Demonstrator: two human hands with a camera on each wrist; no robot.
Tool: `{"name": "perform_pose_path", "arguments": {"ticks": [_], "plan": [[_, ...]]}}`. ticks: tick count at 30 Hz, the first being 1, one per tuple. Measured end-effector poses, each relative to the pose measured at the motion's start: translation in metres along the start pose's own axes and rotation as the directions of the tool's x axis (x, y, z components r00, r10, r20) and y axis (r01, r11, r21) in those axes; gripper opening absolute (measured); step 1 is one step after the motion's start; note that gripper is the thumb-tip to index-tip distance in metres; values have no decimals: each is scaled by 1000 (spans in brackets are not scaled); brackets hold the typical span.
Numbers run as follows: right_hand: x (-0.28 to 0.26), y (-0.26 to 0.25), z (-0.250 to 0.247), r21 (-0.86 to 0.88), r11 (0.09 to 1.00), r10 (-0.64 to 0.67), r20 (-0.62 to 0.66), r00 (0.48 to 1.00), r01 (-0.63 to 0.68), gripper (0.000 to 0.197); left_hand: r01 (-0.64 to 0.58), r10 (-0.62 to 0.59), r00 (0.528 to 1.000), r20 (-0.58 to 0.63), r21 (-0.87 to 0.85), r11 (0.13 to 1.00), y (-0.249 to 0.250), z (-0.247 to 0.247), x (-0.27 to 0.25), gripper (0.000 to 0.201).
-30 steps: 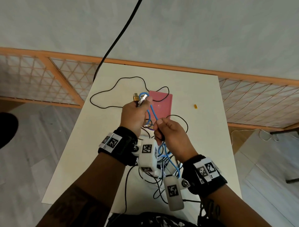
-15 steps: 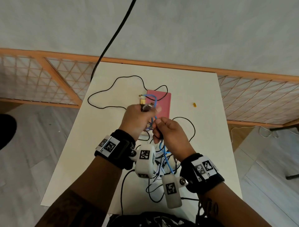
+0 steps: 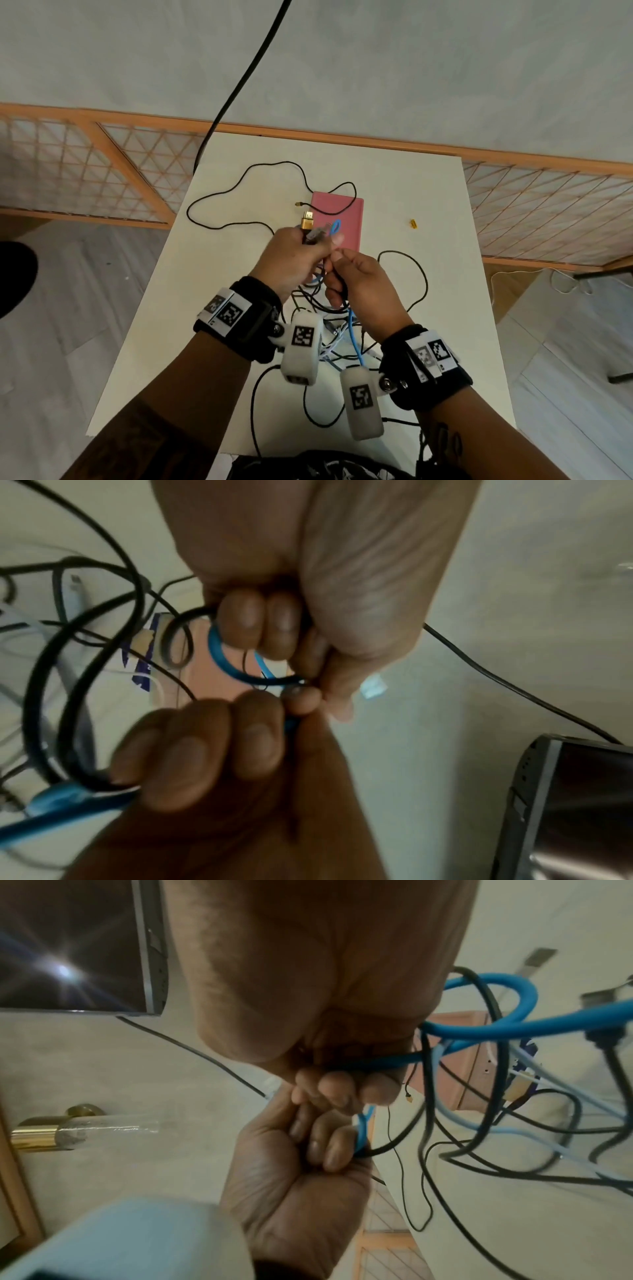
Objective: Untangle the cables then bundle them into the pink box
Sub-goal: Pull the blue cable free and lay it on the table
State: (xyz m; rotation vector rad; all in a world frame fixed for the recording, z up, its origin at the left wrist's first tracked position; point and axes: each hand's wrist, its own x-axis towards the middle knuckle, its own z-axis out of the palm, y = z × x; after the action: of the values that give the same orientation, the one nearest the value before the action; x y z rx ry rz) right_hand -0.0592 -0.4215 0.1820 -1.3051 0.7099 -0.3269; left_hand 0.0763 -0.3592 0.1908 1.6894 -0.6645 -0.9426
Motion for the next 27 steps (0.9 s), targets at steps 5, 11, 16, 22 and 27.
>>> {"name": "perform_pose_path", "arguments": {"ticks": [5,11,16,22,27], "plan": [[1,-8,3,-8,1000,17,27,999,-17,31,22,-59,958,-279,-132,991,-2,-1,17,43],[-6,-4,2,10,997,70,21,997,-71,31,-11,11,985,-171,5,1000,7,1,3,35],[-6,-6,1,-33,997,75,30,997,-74,29,84,-111,981,-160,-164,983,2,-6,18,46],[-5,-3,1,-64,995,79,16,997,-77,28,47,-59,980,-190,-65,997,-7,7,10,38],[0,-17,-4,-179,980,104,58,993,-92,29,28,-124,915,-384,-247,969,-11,18,14,35]]}}
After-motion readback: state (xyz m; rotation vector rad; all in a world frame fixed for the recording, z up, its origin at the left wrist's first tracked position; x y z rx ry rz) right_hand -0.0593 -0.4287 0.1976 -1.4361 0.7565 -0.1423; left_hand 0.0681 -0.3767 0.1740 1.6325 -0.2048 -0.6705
